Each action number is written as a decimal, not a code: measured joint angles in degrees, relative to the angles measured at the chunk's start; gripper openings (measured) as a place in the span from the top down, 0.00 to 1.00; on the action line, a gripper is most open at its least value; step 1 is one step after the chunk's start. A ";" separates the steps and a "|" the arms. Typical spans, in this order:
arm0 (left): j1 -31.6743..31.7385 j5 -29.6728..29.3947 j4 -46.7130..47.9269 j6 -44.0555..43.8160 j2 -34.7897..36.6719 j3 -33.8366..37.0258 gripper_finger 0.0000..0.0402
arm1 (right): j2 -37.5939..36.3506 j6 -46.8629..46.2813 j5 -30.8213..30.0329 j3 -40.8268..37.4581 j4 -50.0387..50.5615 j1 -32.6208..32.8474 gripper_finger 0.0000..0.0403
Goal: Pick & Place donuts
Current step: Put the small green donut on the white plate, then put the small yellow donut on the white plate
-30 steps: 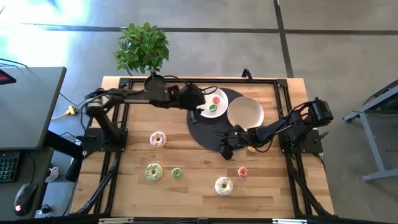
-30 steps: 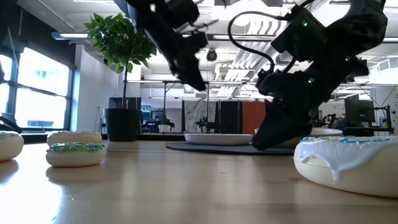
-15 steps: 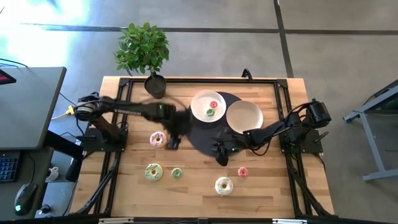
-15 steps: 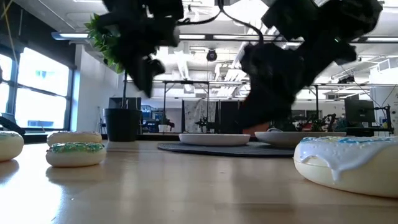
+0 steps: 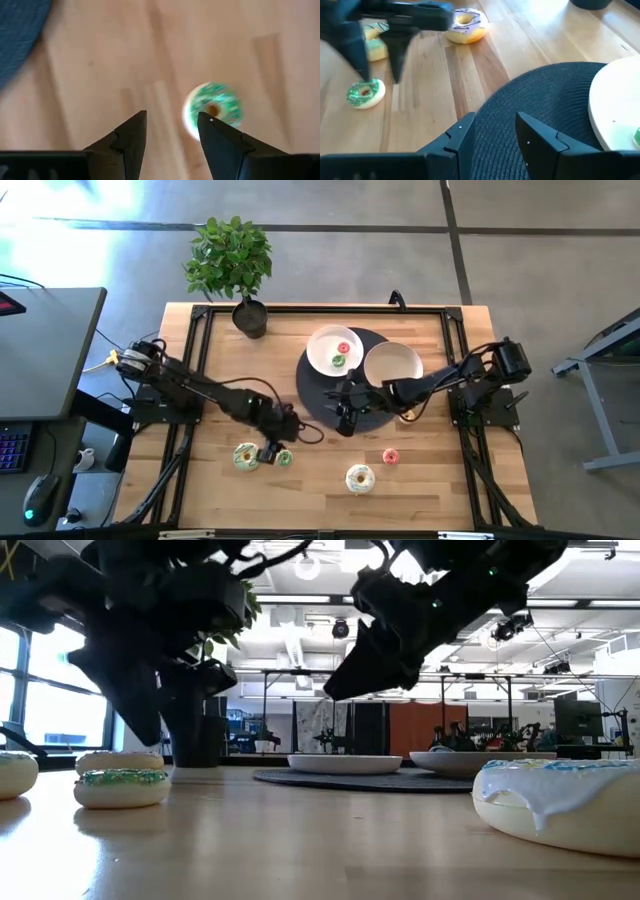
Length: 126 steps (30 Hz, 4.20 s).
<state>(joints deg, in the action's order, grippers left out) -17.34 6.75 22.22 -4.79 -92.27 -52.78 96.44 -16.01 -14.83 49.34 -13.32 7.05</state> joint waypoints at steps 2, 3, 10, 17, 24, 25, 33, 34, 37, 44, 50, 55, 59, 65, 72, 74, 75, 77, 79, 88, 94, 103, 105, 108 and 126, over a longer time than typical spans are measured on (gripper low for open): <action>-1.29 0.04 -0.54 -2.25 0.00 0.03 0.57 | 0.00 0.00 -0.11 -0.02 0.92 -0.48 0.66; -1.97 -0.54 -0.47 -3.28 0.00 0.03 0.57 | -0.02 0.00 -0.31 -0.02 1.36 -0.72 0.66; -5.37 -5.14 -0.98 -6.88 -3.69 0.21 0.57 | -0.02 0.00 -1.24 -0.07 3.44 -0.70 0.66; -5.58 -7.63 -2.92 -7.66 -6.25 -0.04 0.64 | -0.02 -0.17 -1.16 -0.07 4.12 -0.66 0.66; -5.55 -10.06 1.63 -7.52 -5.60 -3.15 0.97 | -0.04 -0.27 -1.08 -0.07 4.35 -0.66 0.66; -5.34 -11.46 3.03 -7.53 -5.09 -4.15 0.97 | -0.07 -0.44 -0.73 -0.07 4.50 -0.66 0.66; 4.56 -23.43 15.05 -7.47 -1.44 -13.28 0.95 | -2.22 -1.93 0.73 0.04 12.83 0.51 0.66; 6.83 -23.85 15.21 -6.93 -1.42 -13.73 0.96 | -2.41 -3.26 0.66 0.04 15.23 0.89 0.66; 13.86 -24.38 12.27 -1.06 -1.53 -14.11 0.99 | -2.78 -7.69 2.27 0.06 20.27 2.37 0.66; 29.61 -20.40 -3.22 6.29 -4.92 -14.11 0.96 | -2.84 -14.49 1.66 0.11 27.31 7.40 0.66; 38.09 -12.94 -8.54 4.05 -10.55 -14.04 0.96 | -2.84 -19.74 -0.27 0.11 29.84 10.52 0.66; 39.86 -9.54 -12.45 4.59 -13.94 -14.05 0.96 | -2.84 -19.82 -1.42 0.11 29.81 11.99 0.66; 39.84 -9.19 -12.29 5.86 -15.87 -13.99 0.95 | -2.84 -20.17 -1.19 0.11 29.78 12.69 0.66; 39.84 -9.98 -12.02 6.05 -16.42 -14.07 0.81 | -2.84 -20.04 2.62 0.11 29.86 14.32 0.66; 39.84 -11.79 -11.60 6.07 -16.41 -14.50 0.58 | -4.85 -20.31 3.71 0.11 33.06 15.89 0.66; 39.68 -11.74 -10.43 6.04 -16.41 -15.57 0.55 | -7.19 -21.94 4.88 0.13 37.21 15.89 0.66; 39.44 -11.60 -9.98 6.05 -16.41 -16.22 0.54 | -8.34 -22.85 5.49 0.13 40.31 15.89 0.66; 39.36 -11.36 -9.08 6.06 -16.41 -17.68 0.53 | -9.97 -24.07 5.40 0.12 45.45 15.95 0.66; 38.97 -11.21 -7.93 6.11 -16.41 -19.09 0.53 | -10.99 -21.97 -1.02 0.09 46.58 15.91 0.66; 37.78 -9.82 -7.63 7.17 -16.41 -21.71 0.53 | -11.40 -0.06 -43.69 -5.10 18.94 5.61 0.66; 37.82 -9.06 -6.14 7.36 -16.41 -24.19 0.53 | -10.84 16.40 -18.97 -16.67 -17.93 -6.17 0.66; 37.88 -7.69 -5.85 7.50 -16.37 -25.65 0.53 | -10.91 22.56 -2.53 -19.55 -31.39 -16.08 0.66; 37.91 -7.71 -5.72 7.55 -16.37 -25.79 0.53 | -10.04 22.25 -2.57 -18.41 -29.61 -17.43 0.66; 37.89 -7.73 -5.79 7.55 -16.37 -25.80 0.53 | -6.82 21.51 -0.20 -16.09 -29.36 -18.77 0.66; 37.48 -16.36 2.20 10.65 -16.33 -25.85 0.53 | 5.59 21.31 -0.49 -2.33 -14.58 -20.86 0.66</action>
<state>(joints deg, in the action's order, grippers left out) 20.14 -9.60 24.42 5.87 -108.60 -78.63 102.04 5.30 -15.31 47.01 -27.90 -13.81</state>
